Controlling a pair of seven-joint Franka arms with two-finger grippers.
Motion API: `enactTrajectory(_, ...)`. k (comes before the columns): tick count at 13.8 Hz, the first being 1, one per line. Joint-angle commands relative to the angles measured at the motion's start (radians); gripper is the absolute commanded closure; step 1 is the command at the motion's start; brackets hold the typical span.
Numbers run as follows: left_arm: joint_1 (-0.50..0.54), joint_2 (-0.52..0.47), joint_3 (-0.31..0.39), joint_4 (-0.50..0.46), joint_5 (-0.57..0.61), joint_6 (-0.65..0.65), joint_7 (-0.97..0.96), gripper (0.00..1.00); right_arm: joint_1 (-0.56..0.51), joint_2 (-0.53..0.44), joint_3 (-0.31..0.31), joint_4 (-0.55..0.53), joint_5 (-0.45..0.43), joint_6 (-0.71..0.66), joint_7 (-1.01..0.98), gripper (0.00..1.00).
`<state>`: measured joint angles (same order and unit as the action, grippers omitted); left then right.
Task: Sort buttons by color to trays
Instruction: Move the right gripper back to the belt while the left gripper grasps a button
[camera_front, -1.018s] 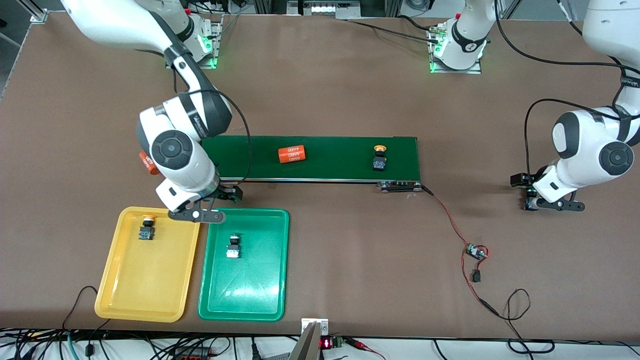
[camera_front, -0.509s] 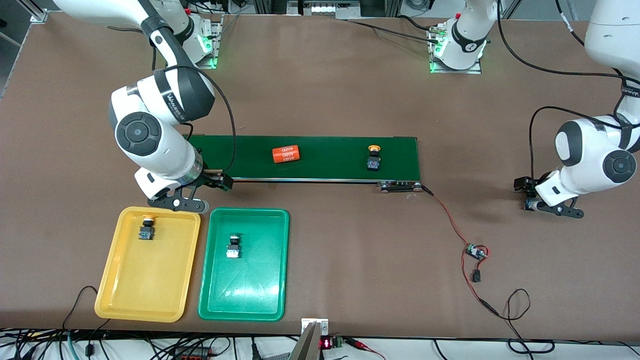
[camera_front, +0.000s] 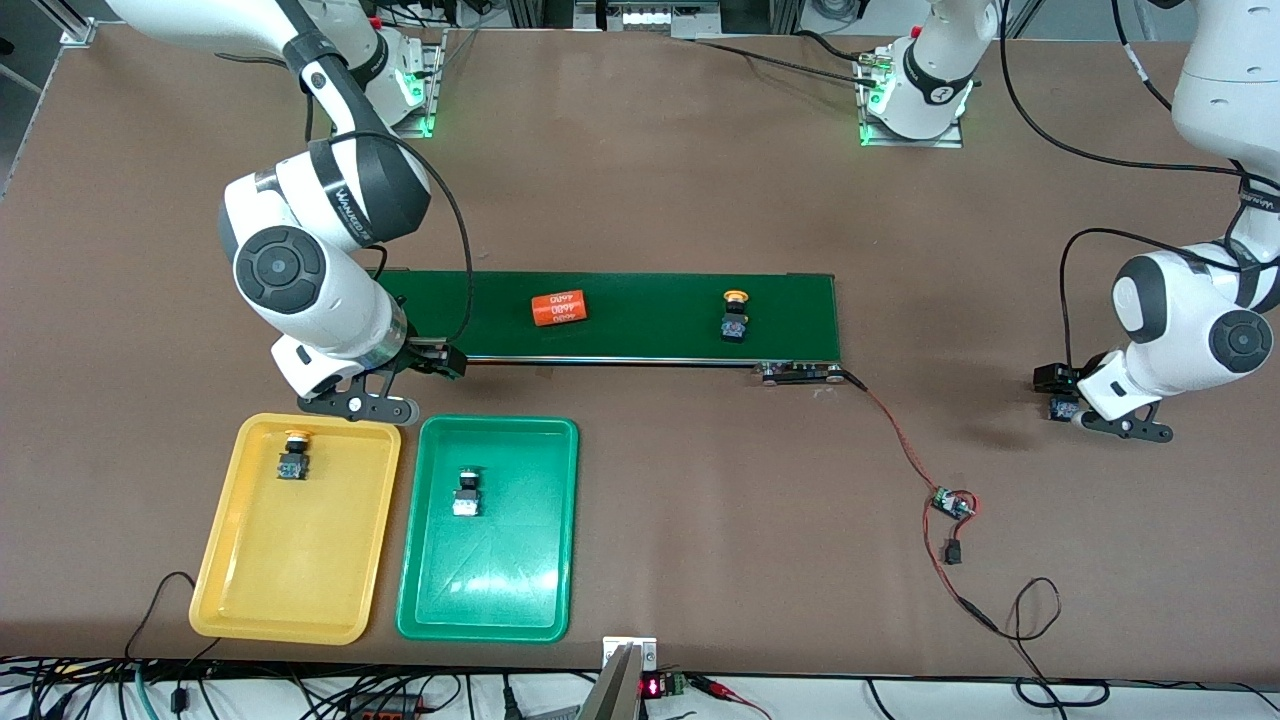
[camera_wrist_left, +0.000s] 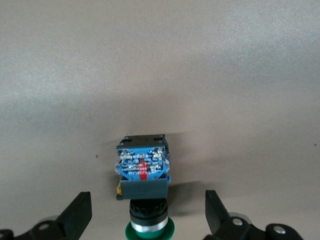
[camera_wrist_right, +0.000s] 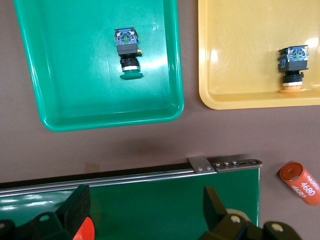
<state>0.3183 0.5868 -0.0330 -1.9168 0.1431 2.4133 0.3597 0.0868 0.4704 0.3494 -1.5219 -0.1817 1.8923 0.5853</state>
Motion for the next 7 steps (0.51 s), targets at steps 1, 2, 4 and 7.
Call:
enactTrajectory(1, 0.011, 0.019, -0.007, 0.021, -0.008, 0.018, 0.024, 0.08, -0.019, -0.016, 0.017, -0.009, 0.021, -0.021, -0.007, 0.0)
enactTrajectory(2, 0.01, 0.019, -0.007, 0.021, -0.007, 0.018, 0.024, 0.19, -0.019, -0.019, 0.016, -0.007, 0.025, -0.036, -0.013, 0.0)
enactTrajectory(4, 0.01, 0.021, -0.007, 0.022, 0.0, 0.017, 0.025, 0.38, -0.021, -0.019, 0.008, 0.041, 0.047, -0.093, -0.074, 0.0)
enactTrajectory(7, 0.004, 0.024, -0.007, 0.024, 0.003, 0.012, 0.024, 0.65, -0.025, -0.019, 0.0, 0.101, 0.05, -0.191, -0.122, 0.0)
